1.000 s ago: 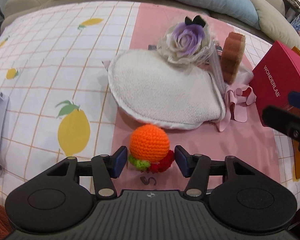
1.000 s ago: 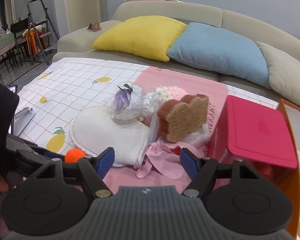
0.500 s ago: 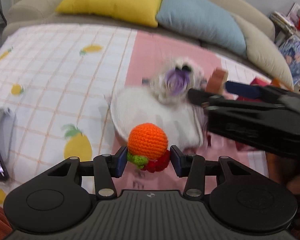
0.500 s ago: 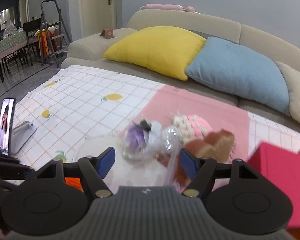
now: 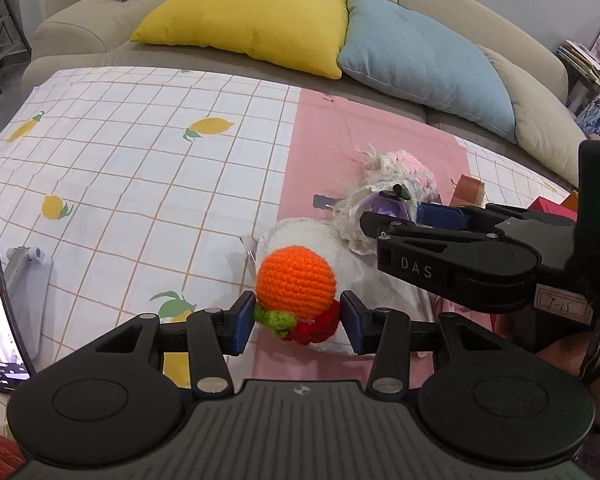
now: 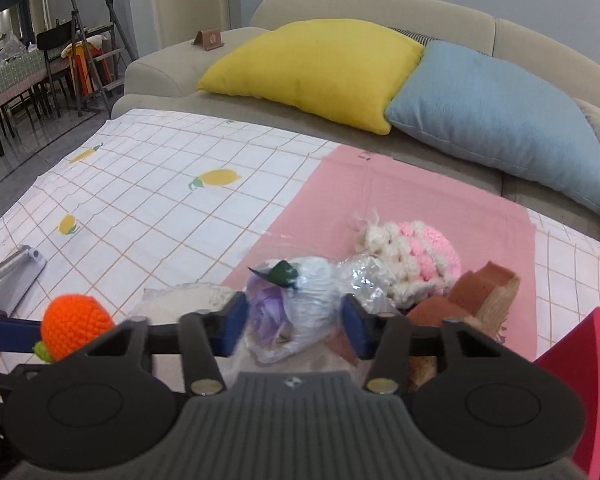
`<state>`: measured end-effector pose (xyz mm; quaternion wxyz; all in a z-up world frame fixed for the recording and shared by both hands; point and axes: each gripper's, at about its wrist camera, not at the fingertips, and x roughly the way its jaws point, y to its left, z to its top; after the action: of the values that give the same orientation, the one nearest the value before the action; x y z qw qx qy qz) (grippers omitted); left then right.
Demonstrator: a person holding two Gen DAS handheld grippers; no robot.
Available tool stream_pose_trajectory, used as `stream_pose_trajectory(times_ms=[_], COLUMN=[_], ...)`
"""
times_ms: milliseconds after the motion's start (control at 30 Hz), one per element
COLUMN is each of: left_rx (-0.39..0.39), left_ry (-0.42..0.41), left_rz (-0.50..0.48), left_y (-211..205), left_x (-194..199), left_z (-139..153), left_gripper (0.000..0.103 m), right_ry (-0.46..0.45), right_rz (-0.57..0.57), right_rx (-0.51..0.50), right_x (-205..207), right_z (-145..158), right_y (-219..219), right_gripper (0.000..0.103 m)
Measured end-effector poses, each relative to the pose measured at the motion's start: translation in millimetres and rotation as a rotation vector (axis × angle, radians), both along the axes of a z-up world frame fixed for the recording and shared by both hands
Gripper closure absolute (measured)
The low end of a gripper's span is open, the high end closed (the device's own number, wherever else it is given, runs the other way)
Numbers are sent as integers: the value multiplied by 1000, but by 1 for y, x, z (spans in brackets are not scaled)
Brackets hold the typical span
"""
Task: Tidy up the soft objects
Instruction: 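Grasp the orange crocheted ball with the left tool while the right tool grasps the wrapped purple flower, then carry both items over the orange-rimmed box and release them inside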
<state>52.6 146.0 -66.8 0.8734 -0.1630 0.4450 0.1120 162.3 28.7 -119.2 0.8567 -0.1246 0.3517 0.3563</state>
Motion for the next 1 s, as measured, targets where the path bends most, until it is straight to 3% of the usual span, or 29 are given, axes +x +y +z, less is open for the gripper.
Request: stream_pose_trajectory(times_ms=[67,233,600,1000], left_rx=[-6,4,32,61], left_ry=[1,-11,-62,-132], left_rz=[1,-5,1,-98], left_y=[-2,-7,-17,-61], left_x=[0,-4,-20,-36], left_z=[0,5,29,60], left_gripper=[51,51,51,51], right_ry=[13,0,-65,-150], right_rz=[8,34,63,39], right_rx=[5,2,69,153], right_x=[-1,-8,-41,-92], right_z=[1,10,58,108], right_y=[-3,-11,-45,-131], right_gripper=[66,72,73,73])
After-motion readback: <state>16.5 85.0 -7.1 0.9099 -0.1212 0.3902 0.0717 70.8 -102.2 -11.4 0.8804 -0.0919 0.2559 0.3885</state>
